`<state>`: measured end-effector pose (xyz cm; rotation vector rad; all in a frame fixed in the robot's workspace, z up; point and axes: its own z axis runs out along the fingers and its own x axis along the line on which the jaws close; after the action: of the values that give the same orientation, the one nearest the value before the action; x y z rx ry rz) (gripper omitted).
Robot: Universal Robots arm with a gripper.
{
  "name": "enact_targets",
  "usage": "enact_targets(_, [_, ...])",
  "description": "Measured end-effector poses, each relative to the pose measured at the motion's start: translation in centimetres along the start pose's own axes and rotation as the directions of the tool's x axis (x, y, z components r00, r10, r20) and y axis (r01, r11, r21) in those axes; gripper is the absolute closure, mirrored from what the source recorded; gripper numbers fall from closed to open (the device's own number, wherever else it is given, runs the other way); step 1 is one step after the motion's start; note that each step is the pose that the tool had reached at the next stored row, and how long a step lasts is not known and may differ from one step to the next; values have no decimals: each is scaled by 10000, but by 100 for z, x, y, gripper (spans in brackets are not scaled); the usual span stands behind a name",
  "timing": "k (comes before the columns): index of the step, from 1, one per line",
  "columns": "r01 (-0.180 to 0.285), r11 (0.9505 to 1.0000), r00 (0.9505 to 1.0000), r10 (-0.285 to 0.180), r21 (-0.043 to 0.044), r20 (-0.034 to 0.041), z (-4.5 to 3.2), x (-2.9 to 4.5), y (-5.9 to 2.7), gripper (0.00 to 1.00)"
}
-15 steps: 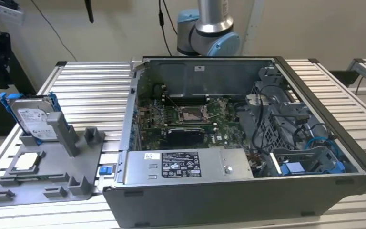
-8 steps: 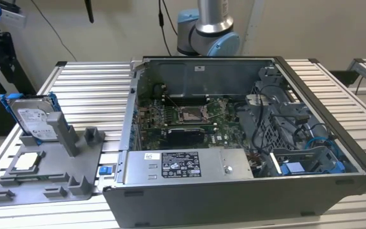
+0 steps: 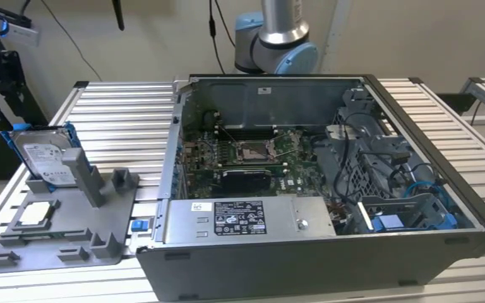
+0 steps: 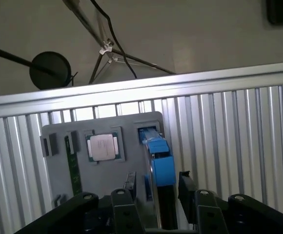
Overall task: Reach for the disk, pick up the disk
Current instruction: 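Pick up the disk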
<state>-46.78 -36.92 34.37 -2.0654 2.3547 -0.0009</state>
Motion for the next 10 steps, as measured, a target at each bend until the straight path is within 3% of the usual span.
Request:
enact_targets(7, [104,9999,9999,-104,-3,25,108,1,0,0])
enact_targets(10, [165,9999,9998,-165,-9,69,141,0,1,0])
